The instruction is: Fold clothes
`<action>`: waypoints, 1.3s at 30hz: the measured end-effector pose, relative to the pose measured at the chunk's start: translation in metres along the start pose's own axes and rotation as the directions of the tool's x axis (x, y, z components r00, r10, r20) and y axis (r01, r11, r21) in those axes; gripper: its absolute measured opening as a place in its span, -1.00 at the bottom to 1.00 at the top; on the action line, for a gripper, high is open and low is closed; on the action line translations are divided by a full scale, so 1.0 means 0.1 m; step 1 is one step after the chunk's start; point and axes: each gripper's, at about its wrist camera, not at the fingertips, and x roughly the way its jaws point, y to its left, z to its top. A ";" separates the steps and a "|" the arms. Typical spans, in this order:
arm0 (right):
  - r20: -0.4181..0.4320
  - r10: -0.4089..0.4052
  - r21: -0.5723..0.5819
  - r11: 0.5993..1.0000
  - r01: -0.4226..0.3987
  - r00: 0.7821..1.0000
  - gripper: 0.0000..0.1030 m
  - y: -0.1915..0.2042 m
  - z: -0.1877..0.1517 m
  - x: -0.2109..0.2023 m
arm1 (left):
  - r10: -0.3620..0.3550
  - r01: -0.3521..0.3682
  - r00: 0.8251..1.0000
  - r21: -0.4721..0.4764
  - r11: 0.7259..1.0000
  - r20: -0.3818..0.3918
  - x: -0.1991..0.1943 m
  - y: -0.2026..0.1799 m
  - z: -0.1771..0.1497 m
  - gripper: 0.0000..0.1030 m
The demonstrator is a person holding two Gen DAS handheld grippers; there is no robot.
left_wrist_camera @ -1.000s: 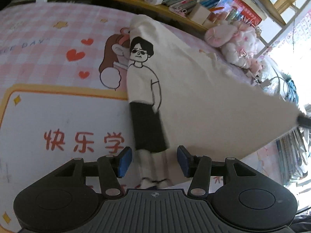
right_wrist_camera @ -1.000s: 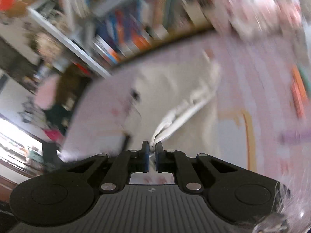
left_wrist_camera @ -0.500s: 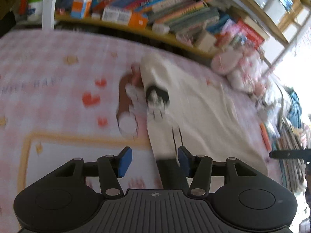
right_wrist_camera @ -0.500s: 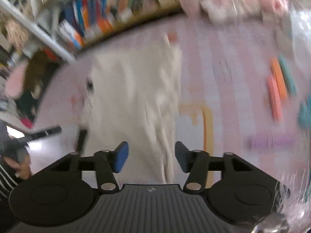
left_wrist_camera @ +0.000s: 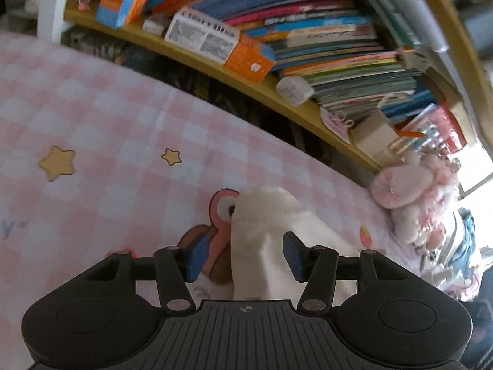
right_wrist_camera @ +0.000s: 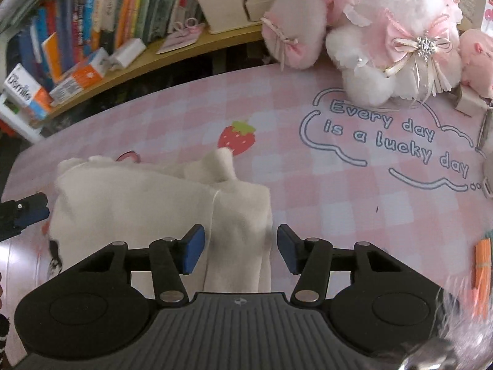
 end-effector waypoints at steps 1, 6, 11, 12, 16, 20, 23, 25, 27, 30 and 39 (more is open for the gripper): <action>0.002 0.005 0.007 1.000 -0.005 1.000 -0.11 -0.02 0.01 0.02 | -0.003 0.003 1.000 -0.010 1.000 -0.010 0.08 0.02 0.03 0.00; 0.056 0.067 -0.133 0.989 -0.059 0.996 -0.81 0.15 -0.05 -0.12 | -0.031 0.015 0.996 0.188 0.982 0.080 0.05 -0.01 -0.06 -0.97; 0.295 0.138 -0.426 0.905 0.001 0.946 -0.81 0.54 -0.32 -0.56 | -0.088 0.038 0.986 0.321 0.946 0.142 -0.12 0.00 -0.09 -0.98; 0.296 0.102 -0.432 0.901 0.038 0.950 -0.81 0.57 -0.31 -0.50 | -0.066 0.027 0.990 0.297 0.954 0.122 -0.07 0.04 -0.05 -0.96; 0.140 -0.005 -0.245 0.969 0.040 0.990 -0.67 0.34 -0.04 0.08 | -0.012 0.003 0.997 0.110 0.994 0.082 0.09 0.24 0.10 -0.77; 0.160 -0.024 -0.130 0.991 0.045 0.987 -0.22 0.12 0.00 0.05 | 0.036 -0.037 0.993 0.012 0.999 0.115 0.00 0.32 0.17 -0.50; 0.175 0.036 -0.093 0.995 -0.019 0.984 -0.04 -0.01 -0.14 -0.26 | 0.025 -0.024 0.993 -0.014 1.000 0.114 -0.21 0.39 0.06 -0.14; 0.152 0.107 -0.078 0.992 -0.096 0.982 0.07 -0.11 -0.32 -0.47 | 0.001 0.000 0.995 -0.004 1.000 0.100 -0.29 0.39 -0.09 -0.14; 0.120 0.155 -0.081 0.986 -0.146 0.981 0.09 -0.18 -0.54 -0.62 | -0.016 0.016 0.997 0.001 1.000 0.071 -0.34 0.37 -0.26 -0.14; 0.076 0.153 -0.101 0.984 -0.145 0.985 0.10 -0.18 -0.90 -0.74 | -0.027 0.027 0.999 0.003 1.000 0.039 -0.35 0.31 -0.47 -0.14; 0.066 0.128 -0.002 0.992 -0.128 0.990 -0.31 -0.19 -1.53 -0.74 | 0.018 -0.018 1.000 -0.005 1.000 -0.002 -0.26 0.09 -0.71 -0.99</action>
